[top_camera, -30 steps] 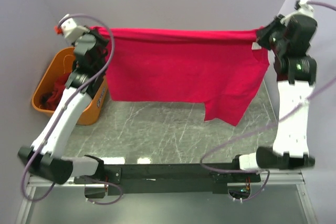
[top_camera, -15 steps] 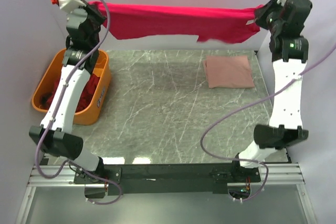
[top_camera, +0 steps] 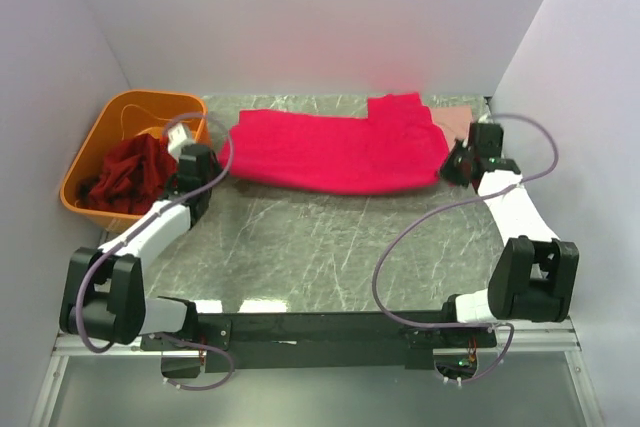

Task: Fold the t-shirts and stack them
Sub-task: Fold the tshirt

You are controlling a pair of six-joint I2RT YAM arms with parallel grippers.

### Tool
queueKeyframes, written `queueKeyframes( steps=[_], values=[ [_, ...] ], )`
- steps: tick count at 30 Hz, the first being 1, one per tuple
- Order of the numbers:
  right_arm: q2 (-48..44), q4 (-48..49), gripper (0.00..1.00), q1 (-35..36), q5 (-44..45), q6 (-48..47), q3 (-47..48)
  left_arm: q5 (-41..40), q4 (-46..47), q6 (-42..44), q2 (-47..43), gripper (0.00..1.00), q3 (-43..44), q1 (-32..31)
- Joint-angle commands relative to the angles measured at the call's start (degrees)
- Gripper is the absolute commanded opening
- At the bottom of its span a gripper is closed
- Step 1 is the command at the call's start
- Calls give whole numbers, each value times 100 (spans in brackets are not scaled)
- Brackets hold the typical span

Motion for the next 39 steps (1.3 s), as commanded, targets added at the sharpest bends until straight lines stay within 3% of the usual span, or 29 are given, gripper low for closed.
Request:
queueKeyframes(
  steps=[1, 11, 21, 29, 33, 39],
  values=[
    [-230, 151, 0, -85, 214, 225, -397, 242, 199, -786, 3, 1, -530, 20],
    [-527, -297, 0, -85, 514, 418, -1356, -242, -1005, -1674, -760, 1, -1506, -244],
    [-1775, -1053, 4, -85, 707, 559, -1822, -760, -2490, -2438, -2008, 1, -1542, -824],
    [-2434, -1589, 6, -85, 92, 1165, -2719, -840, -4299, -3766, -2528, 1, -1709, -1132],
    [-2891, -2028, 6, -86, 294, 1533, -3017, -821, -5310, -4564, -2817, 1, -1639, -1149],
    [-3489, -2547, 7, -85, 707, 1921, -2983, -1033, -6260, -5102, -3073, 1, -1507, -1158]
  ],
)
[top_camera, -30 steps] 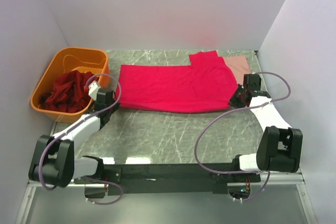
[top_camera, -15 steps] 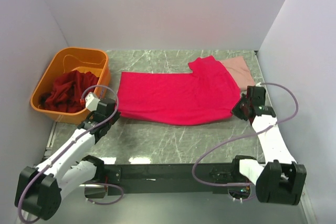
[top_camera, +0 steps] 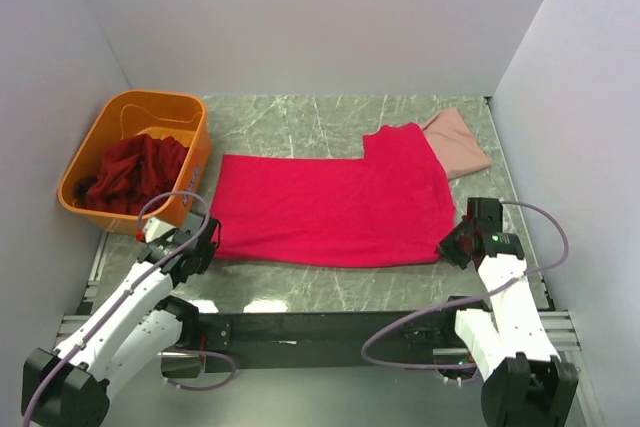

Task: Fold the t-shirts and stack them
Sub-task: Fold the tshirt

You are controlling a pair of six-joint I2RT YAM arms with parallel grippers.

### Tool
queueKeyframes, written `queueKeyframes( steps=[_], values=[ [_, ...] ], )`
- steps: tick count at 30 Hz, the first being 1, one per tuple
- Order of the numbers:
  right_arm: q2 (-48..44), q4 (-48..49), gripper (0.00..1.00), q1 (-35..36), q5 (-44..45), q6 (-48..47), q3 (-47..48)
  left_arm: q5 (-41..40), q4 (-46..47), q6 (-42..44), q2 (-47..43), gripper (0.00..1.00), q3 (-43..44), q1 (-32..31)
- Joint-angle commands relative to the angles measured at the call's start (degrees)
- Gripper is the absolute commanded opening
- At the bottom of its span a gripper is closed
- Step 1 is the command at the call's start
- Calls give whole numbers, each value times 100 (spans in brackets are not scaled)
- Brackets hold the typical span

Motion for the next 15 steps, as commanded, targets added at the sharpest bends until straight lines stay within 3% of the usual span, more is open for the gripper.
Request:
queueKeyframes(
  steps=[1, 8, 10, 13, 15],
  values=[
    [-382, -506, 10, -40, 322, 380, 53, -235, -955, -596, -111, 1, 228, -13],
    [-1067, -1174, 17, -31, 270, 670, -18, 213, -1070, -578, -419, 1, 123, -13],
    [-1199, -1262, 24, -31, 296, 767, -18, 266, -1157, -622, -428, 1, 167, -13],
    [-1297, -1368, 34, -31, 305, 820, 0, 266, -1280, -648, -358, 5, 325, -13],
    [-1227, -1438, 38, -31, 331, 829, 87, 310, -1377, -648, -296, 13, 422, -30]
  ],
)
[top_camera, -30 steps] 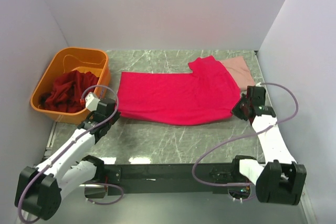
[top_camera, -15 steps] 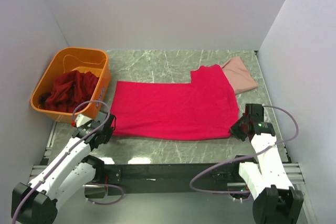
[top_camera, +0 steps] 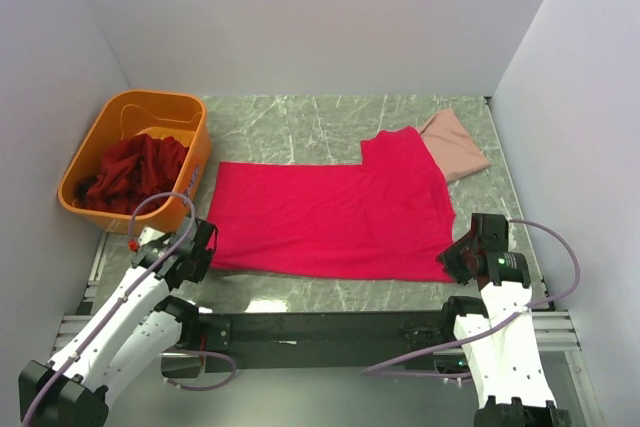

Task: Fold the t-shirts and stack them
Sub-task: Fold the tshirt

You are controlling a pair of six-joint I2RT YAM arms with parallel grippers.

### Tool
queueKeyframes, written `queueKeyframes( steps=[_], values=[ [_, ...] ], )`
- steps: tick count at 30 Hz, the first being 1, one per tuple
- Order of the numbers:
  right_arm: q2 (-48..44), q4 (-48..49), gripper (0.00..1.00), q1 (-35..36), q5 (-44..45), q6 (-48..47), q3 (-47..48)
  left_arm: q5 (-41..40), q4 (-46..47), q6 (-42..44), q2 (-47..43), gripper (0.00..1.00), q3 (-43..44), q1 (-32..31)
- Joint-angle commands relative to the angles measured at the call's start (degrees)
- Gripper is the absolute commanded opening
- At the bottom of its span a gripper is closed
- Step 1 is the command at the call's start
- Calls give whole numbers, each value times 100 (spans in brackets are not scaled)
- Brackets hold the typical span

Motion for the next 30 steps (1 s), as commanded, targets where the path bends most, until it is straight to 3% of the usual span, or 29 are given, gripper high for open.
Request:
queueKeyframes(
  steps=[1, 2, 3, 4, 7, 8, 13, 16, 21, 25, 30],
  values=[
    [56, -238, 40, -31, 172, 114, 129, 43, -350, -111, 47, 16, 339, -28],
    [100, -247, 42, -31, 293, 88, 164, 52, -490, -154, 64, 34, 365, -46],
    [127, -264, 48, -31, 373, 62, 304, 44, -552, -259, 73, 44, 435, -63],
    [136, -238, 52, -31, 469, 27, 375, 0, -605, -286, 73, 60, 480, -72],
    [153, 33, 69, -22, 567, -193, 709, -97, -877, -339, 30, 93, 734, -81],
    [197, 234, 72, -31, 576, -246, 875, -158, -895, -305, -23, 99, 804, -81],
    [452, 1070, 84, 39, 330, -571, 1131, -194, 254, 625, 38, 100, 1218, -90],
    [785, 1694, 86, 276, 294, -659, 1377, -132, 1105, 1197, 573, 99, 1542, -160],
    [2058, 2592, 87, 1453, 821, -1053, 2263, -649, 2126, 2153, 1978, 99, 2516, -327],
    [3472, 2811, 87, 1648, 770, -1195, 3117, -1149, 2585, 2692, 3165, 99, 3440, -292],
    [4309, 3137, 87, 1648, 1023, -1415, 3960, -1469, 2506, 3281, 4922, 99, 5046, -135]
  ],
)
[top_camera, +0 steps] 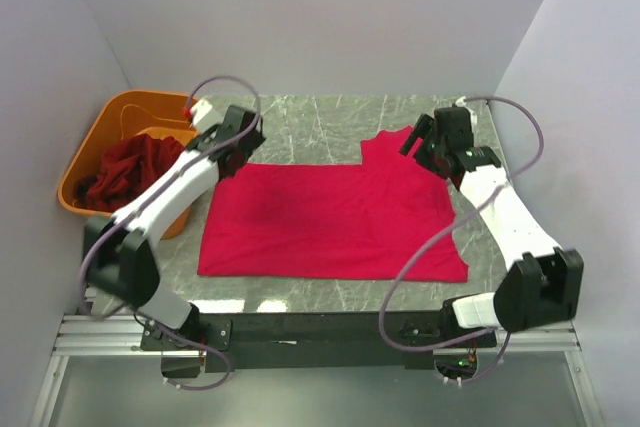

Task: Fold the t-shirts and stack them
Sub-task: Fold the tshirt

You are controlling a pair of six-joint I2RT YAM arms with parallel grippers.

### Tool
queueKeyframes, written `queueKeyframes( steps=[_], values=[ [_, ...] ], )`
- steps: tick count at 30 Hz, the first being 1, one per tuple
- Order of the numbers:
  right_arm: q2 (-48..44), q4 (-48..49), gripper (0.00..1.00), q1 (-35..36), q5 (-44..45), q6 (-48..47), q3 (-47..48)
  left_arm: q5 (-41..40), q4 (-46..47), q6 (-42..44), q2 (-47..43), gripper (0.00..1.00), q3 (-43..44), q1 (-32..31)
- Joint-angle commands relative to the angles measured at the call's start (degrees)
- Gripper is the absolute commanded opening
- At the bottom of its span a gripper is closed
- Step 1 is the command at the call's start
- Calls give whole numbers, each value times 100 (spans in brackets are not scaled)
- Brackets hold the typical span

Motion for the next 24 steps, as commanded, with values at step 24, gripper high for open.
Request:
queueKeyframes(
  steps=[24],
  values=[
    [1531, 347, 88, -303, 626, -762, 1222, 271, -640, 494, 4034, 84, 2793, 761]
  ],
)
